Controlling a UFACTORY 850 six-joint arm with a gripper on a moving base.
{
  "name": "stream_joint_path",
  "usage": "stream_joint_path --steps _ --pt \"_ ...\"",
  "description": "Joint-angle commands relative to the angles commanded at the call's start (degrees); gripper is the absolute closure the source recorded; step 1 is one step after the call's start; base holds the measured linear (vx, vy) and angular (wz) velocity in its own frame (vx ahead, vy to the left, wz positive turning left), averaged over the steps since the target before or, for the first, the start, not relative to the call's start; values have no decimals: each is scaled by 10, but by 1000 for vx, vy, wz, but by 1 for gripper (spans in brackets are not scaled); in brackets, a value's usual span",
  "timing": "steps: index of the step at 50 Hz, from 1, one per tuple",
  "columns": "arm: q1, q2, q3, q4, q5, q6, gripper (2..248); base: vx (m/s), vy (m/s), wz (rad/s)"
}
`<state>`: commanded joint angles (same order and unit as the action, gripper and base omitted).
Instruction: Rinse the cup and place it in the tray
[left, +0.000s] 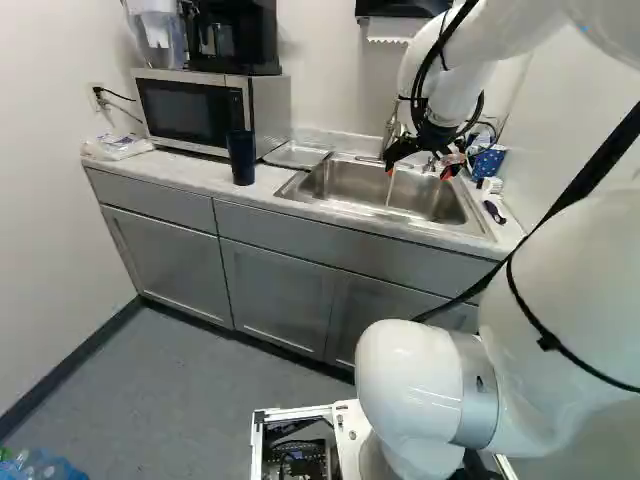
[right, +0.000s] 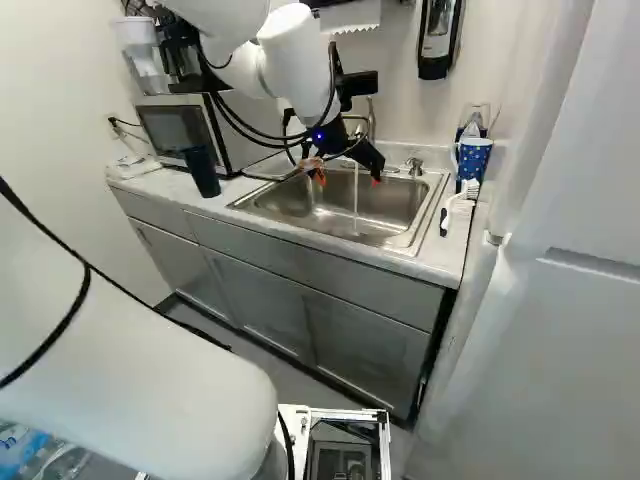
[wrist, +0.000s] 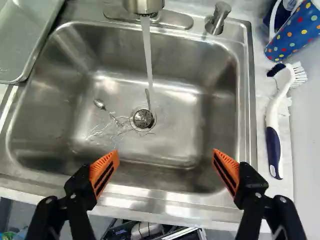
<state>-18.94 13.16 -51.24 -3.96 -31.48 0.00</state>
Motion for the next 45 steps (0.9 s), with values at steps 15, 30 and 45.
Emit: stream_joint_path --steps 15,30,45 --pt "3 1 1 0 0 0 3 0 0 0" --pt "27 11 9 0 10 0 3 0 0 0" --pt "62 14 12 0 47 0 3 0 0 0"
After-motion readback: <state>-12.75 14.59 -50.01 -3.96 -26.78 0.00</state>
